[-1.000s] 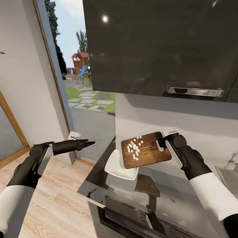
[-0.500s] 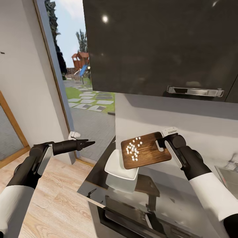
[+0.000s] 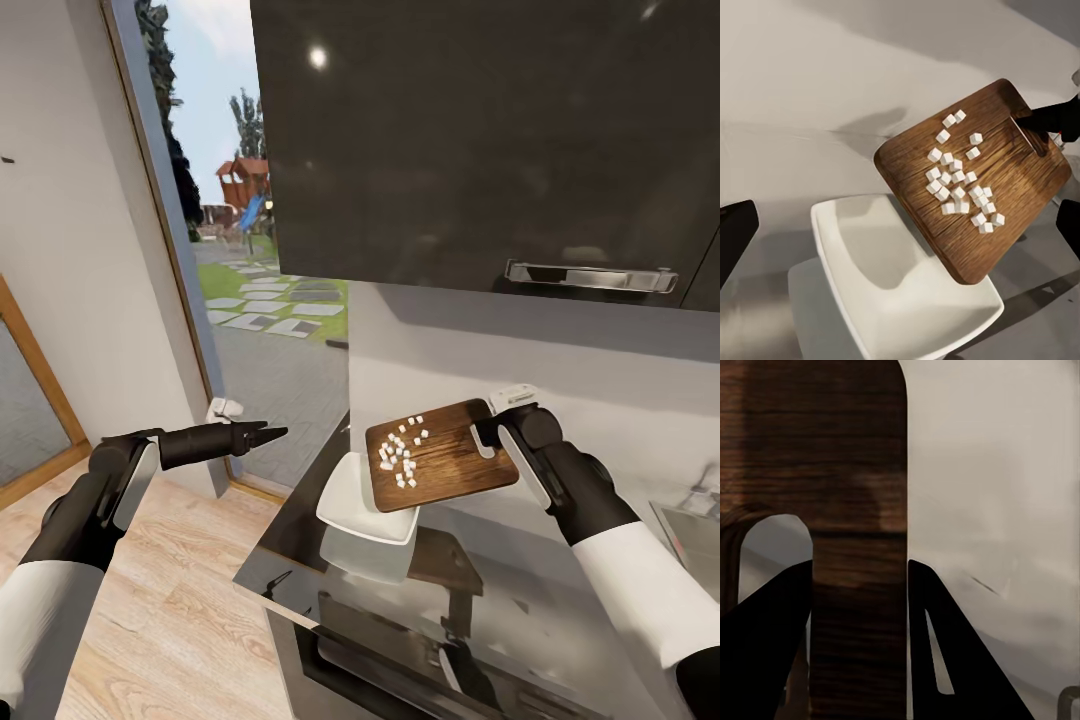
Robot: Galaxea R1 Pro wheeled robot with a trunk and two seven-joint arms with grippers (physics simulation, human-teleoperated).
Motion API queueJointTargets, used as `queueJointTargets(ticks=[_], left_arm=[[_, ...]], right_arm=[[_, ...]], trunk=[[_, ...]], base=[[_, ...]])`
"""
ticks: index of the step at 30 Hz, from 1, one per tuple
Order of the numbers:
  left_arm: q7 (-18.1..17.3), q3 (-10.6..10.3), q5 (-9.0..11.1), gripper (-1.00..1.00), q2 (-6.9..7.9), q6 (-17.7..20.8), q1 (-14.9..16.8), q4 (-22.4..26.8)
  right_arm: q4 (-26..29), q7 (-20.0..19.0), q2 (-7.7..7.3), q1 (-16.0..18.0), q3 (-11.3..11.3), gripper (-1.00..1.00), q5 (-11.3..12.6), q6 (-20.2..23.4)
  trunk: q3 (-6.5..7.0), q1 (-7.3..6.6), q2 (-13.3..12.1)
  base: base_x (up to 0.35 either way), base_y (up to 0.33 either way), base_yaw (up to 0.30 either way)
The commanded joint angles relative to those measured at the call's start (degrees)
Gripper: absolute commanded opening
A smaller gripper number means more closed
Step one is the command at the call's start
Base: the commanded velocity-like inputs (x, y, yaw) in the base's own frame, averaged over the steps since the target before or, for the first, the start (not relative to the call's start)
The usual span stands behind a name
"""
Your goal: In the kitchen, take the Vidalia onion out of the sink, dice it on the chopping board with the paring knife, put the diced onion into the bowl on the countertop, then place both the paring knife and the chopping board into the sink.
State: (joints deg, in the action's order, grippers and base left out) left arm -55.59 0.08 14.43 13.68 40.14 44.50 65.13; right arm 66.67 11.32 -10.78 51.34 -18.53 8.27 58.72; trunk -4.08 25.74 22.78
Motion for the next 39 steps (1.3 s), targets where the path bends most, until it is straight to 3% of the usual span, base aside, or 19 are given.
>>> queueJointTargets(ticks=[1, 39], left_arm=[[0.0, 0.0, 0.2, 1.00, 0.01, 0.4, 0.1, 0.0], [0.0, 0.0, 0.2, 1.00, -0.06, 0.4, 0.1, 0.0]], right_arm=[[0.0, 0.6, -0.07, 0.1, -0.2, -1.00, 0.6, 0.2], [1.8, 3.0, -0.04, 0.1, -0.3, -1.00, 0.6, 0.1]], trunk=[[-0.14, 0.04, 0.1], [-0.14, 0.04, 0.1]], base=[[0.000, 0.000, 0.000], [0.000, 0.000, 0.000]])
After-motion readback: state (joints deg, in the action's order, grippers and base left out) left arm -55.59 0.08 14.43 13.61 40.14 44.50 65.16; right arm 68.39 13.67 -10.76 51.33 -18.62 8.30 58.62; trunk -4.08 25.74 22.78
